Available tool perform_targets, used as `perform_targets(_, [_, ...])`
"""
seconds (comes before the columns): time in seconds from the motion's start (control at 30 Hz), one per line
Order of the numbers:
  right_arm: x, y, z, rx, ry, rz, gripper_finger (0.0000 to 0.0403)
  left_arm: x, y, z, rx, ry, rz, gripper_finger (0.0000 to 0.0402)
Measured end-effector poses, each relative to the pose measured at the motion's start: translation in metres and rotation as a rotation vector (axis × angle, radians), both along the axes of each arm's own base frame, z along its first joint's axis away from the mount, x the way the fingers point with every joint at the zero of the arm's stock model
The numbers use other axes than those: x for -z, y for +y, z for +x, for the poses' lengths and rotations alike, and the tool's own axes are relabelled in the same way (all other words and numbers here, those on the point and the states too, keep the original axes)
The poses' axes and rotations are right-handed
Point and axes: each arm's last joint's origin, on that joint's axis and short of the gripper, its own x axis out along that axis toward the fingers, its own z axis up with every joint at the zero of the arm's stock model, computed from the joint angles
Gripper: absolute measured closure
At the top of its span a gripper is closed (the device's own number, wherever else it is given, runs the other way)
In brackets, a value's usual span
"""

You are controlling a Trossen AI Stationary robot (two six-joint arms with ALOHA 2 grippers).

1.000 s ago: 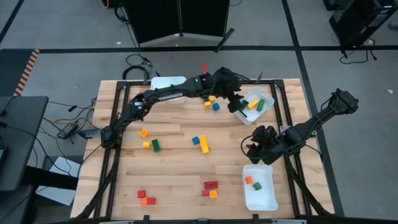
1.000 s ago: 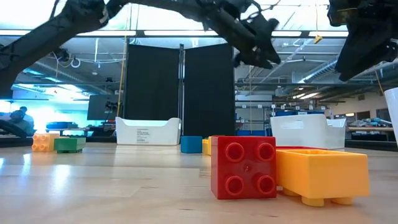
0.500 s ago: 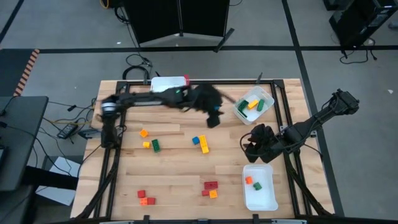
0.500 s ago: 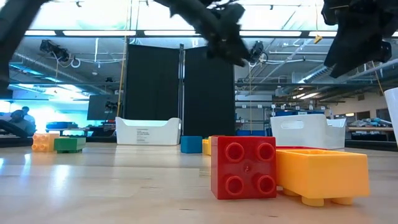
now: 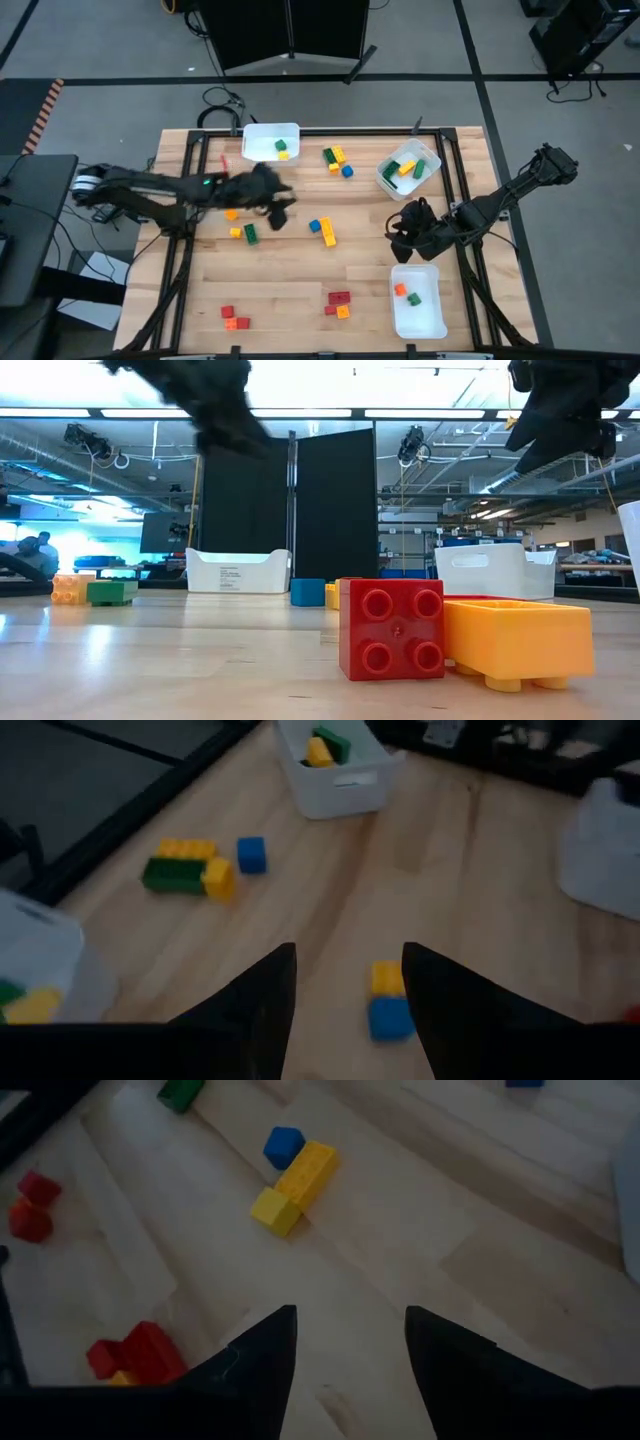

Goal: Sort blocks by size
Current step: Put the yellow square block into the top left white bin

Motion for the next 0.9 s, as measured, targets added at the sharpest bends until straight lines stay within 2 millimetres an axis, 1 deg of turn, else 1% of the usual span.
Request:
perform_targets(0.1, [0.000,-0.004,0.002,0.025,0.000,-0.002,0.0196,0.007,-0.009,-0.024,0.002,-0.020,-0.029,0.0210])
perform_targets(0.23, [0.001,-0.011,0.004,0.040,0.016,-0.024,0.0168,0.014,-0.020,-0.054,0.029,-0.075,-0.078,0.0210])
perform_targets(0.3, [0.001,-0.014,0.004,0.042,0.024,-0.039,0.0149,0.019,-0.023,-0.066,0.034,-0.088,-0.095,0.0210])
perform_targets(0.43, [0.001,-0.015,0.005,0.036,0.026,-0.039,0.0113,0.021,-0.026,-0.084,0.030,-0.119,-0.088,0.0210])
perform_targets(0.53, [0.000,-0.014,0.007,0.032,0.009,-0.008,0.0095,0.026,-0.026,-0.095,0.044,-0.053,-0.067,0.0210])
perform_targets(0.67, [-0.001,-0.013,0.008,0.028,-0.001,0.006,0.0083,0.033,-0.025,-0.105,0.046,0.052,-0.053,0.0210])
perform_targets(0.77, [-0.001,-0.014,0.009,0.034,-0.004,0.004,0.0081,0.036,-0.024,-0.107,0.048,0.088,-0.045,0.0210])
perform_targets(0.9, [-0.003,-0.018,0.013,0.047,-0.032,-0.002,0.0086,0.036,-0.025,-0.106,0.048,0.085,-0.046,0.0210])
